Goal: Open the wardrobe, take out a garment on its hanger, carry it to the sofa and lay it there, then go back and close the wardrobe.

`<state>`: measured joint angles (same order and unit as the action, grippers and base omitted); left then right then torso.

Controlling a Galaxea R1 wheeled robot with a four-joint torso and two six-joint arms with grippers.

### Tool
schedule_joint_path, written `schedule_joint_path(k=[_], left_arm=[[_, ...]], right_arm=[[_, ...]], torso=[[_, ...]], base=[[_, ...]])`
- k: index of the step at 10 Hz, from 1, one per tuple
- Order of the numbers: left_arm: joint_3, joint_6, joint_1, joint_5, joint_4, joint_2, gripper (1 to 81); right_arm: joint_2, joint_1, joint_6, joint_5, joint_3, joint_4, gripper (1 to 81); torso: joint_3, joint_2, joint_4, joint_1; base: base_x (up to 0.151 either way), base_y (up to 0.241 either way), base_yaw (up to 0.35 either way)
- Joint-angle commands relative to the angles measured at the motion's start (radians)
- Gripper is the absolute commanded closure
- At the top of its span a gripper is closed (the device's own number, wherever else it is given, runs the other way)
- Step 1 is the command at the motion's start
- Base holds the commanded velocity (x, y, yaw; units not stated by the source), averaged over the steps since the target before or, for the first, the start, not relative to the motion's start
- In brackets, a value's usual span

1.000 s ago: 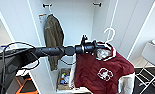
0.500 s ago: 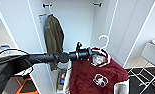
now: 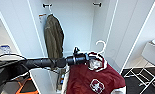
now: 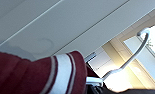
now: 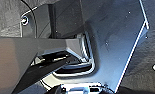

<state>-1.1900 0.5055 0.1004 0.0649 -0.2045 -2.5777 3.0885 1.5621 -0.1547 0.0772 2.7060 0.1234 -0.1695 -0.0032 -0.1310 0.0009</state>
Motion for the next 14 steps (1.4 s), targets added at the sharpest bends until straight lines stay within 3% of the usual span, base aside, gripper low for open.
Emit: schedule_joint_path(k=[1, 9, 14], left_arm=[[0.035, -0.002, -0.189, 0.092, 0.034, -0.007, 81.1], [0.026, -0.001, -0.184, 0.096, 0.031, 0.0, 81.1], [0.02, 0.008, -0.184, 0.115, 0.028, 0.005, 81.1]], right_arm=[[0.008, -0.023, 0.004, -0.062, -0.005, -0.007, 1.0], [0.008, -0.024, 0.001, -0.062, -0.003, -0.007, 1.0], [0.008, -0.024, 0.001, -0.062, -0.003, -0.007, 1.0]], torso=[[0.0, 0.0, 0.0, 0.0], [0.0, 0.0, 0.0, 0.0], [0.0, -0.001, 0.0, -0.001]], base=[[0.0, 0.0, 0.0], [0.0, 0.0, 0.0], [-0.059, 0.0, 0.0]])
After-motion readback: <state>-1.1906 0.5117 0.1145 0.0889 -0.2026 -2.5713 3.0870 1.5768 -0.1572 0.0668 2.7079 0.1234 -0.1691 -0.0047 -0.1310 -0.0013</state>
